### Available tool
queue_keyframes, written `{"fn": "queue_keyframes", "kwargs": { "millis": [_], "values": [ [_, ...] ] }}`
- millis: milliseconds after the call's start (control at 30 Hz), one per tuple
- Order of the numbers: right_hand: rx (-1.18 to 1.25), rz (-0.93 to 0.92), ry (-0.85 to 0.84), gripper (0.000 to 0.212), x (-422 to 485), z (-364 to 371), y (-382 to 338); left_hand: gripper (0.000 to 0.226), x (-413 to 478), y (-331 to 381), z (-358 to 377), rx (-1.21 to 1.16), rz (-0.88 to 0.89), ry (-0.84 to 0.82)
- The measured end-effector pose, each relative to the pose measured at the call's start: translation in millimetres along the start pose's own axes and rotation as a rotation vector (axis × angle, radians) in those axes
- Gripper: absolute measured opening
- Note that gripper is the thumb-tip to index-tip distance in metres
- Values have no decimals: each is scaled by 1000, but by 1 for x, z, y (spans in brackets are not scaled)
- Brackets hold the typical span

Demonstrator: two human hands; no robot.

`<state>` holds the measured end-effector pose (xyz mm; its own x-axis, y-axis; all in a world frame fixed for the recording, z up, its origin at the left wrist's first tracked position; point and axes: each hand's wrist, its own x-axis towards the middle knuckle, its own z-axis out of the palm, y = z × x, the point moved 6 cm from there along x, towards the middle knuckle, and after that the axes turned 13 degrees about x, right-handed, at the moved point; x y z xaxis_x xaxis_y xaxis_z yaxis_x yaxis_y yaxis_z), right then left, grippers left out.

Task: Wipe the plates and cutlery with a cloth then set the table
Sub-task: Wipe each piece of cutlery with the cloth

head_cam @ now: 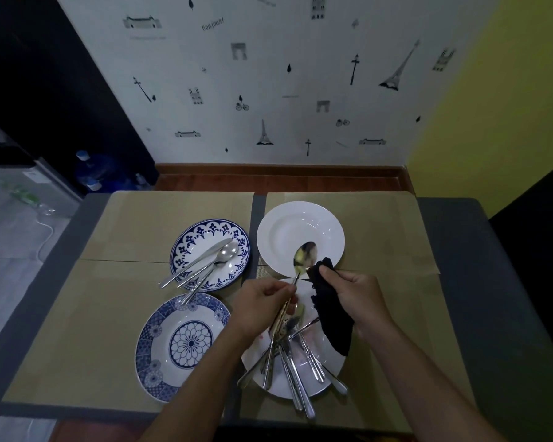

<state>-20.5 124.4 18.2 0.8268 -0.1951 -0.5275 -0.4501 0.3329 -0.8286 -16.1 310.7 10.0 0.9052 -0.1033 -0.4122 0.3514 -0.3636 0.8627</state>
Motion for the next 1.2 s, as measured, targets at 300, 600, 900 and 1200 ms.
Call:
{"fn": "queue_keyframes", "kwargs": {
  "millis": [300, 600, 900, 1200],
  "values": [
    [-30, -95, 46, 19, -3, 7, -24, 14, -8, 31, 13, -42, 73, -177],
    [97, -110, 55, 12, -1, 13, -39, 20, -2, 33, -3, -68, 28, -20],
    [-360, -549, 103, 30, -1, 20, -56, 12, 0, 38, 4, -38, 47, -72],
    [-499, -546, 151, 28, 16, 18, -56, 12, 5, 40, -1, -18, 37, -62]
  ]
}}
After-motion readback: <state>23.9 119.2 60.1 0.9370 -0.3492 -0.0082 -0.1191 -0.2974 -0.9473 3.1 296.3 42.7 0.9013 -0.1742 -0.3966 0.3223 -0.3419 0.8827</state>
